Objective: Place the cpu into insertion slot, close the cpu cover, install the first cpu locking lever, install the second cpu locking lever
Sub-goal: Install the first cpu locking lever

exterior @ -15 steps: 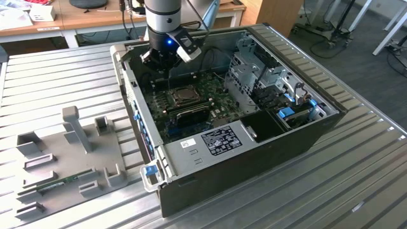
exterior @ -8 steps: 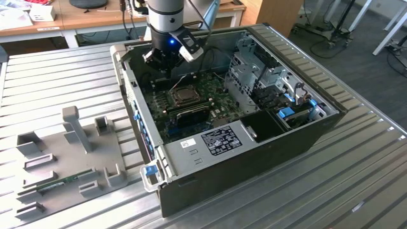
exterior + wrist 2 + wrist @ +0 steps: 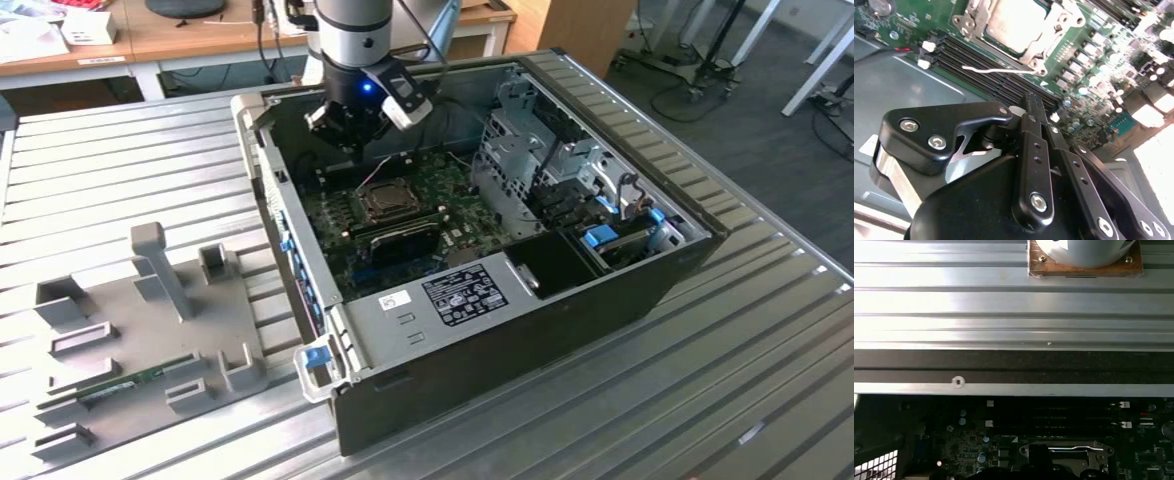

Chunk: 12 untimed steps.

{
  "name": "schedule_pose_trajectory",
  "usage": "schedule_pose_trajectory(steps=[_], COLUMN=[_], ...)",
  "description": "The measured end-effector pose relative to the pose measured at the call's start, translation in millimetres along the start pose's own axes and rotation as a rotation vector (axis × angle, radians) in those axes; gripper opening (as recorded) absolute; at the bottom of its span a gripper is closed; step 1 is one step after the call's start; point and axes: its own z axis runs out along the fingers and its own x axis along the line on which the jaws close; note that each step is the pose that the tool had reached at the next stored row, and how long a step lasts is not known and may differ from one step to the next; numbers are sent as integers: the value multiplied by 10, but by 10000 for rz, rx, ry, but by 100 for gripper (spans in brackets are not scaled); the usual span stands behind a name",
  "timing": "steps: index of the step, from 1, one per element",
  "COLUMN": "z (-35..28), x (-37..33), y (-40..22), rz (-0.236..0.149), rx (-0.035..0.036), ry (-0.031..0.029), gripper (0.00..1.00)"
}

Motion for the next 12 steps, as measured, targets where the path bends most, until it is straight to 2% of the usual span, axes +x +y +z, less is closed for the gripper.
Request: schedule_pose_trajectory(steps=[9,12], z=[75,103], x=[-159,-183], y=[-11,-15], rz=[1,2], rx=[0,-7], ry=[1,0], gripper=[11,11])
